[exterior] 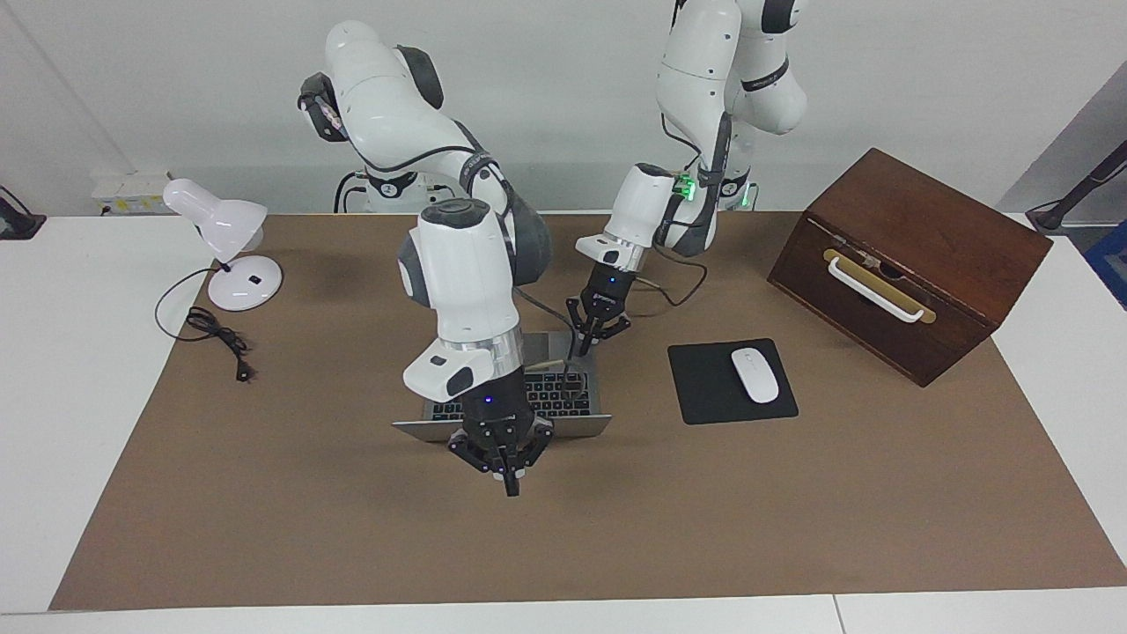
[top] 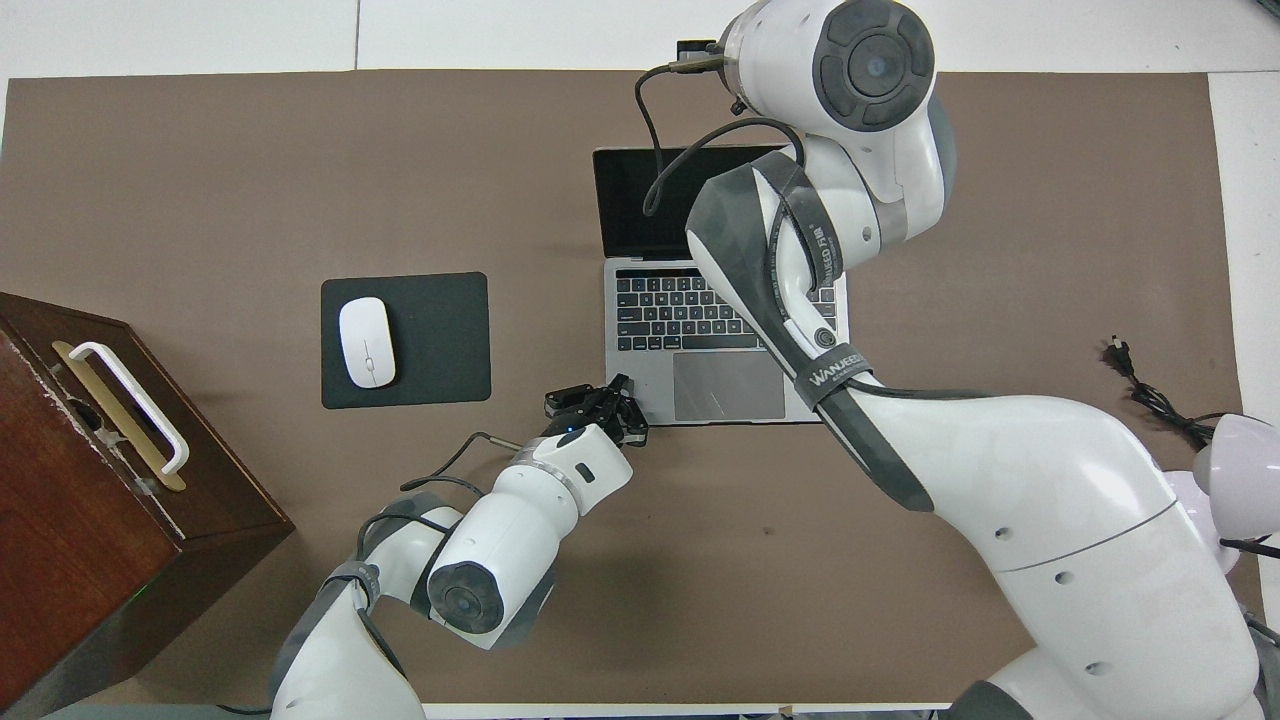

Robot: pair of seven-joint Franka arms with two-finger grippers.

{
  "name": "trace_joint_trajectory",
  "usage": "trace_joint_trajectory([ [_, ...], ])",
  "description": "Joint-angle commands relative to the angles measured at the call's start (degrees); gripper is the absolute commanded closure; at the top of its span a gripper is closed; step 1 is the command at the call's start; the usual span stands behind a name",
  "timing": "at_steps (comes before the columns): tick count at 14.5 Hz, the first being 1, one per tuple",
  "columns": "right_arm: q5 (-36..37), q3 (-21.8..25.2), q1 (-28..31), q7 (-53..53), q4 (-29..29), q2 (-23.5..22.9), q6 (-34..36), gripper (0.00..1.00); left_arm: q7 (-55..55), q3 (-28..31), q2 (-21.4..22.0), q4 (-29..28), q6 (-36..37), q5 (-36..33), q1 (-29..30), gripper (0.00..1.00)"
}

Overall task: Close laptop with both arms
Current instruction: 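Hold the laptop base with the left gripper while the right gripper reaches the lid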

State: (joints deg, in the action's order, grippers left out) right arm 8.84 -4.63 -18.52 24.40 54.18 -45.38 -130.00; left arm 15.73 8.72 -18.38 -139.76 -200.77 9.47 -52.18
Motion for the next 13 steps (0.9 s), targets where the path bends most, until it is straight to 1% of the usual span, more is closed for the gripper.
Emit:
trace_joint_trajectory([
  [1, -5.91, -0.47, 0.5, 1.0, -0.92, 0.2, 4.74, 1.0, -1.76, 1.12, 0.27, -2.62, 0.03, 0.99, -1.35, 1.0],
  [2, -7.41, -0.38, 0.59, 1.0, -0.92, 0.46, 6.59, 1.0, -1.76, 1.12, 0.27, -2.62, -0.06, 0.99, -1.35, 1.0],
  [4, -7.87, -0.38, 0.59, 1.61, -0.66, 1.08, 9.14, 1.0, -1.93, 1.03, 0.27, -2.62, 0.03, 0.99, -1.35, 1.0],
  [6, -8.57, -0.56, 0.85, 4.59, -0.66, 1.26, 11.69, 1.0, -3.68, 1.03, 0.19, -2.62, 0.03, 0.99, -1.35, 1.0],
  [8, -13.99, -0.38, 1.2, 5.39, -0.66, 1.61, 14.59, 1.0, -4.39, 1.03, 0.27, -2.62, -0.06, 0.9, -1.35, 1.0],
  [9, -15.59, -0.12, 1.38, 5.39, -0.66, 1.78, 16.69, 1.0, -4.91, 1.12, 0.27, -2.62, 0.03, 0.9, -1.35, 1.0],
  [13, -16.48, -0.38, 1.47, 6.7, -0.57, 3.1, 24.07, 1.0, -5.18, 1.12, 0.27, -2.62, 0.03, 0.9, -1.26, 1.0],
])
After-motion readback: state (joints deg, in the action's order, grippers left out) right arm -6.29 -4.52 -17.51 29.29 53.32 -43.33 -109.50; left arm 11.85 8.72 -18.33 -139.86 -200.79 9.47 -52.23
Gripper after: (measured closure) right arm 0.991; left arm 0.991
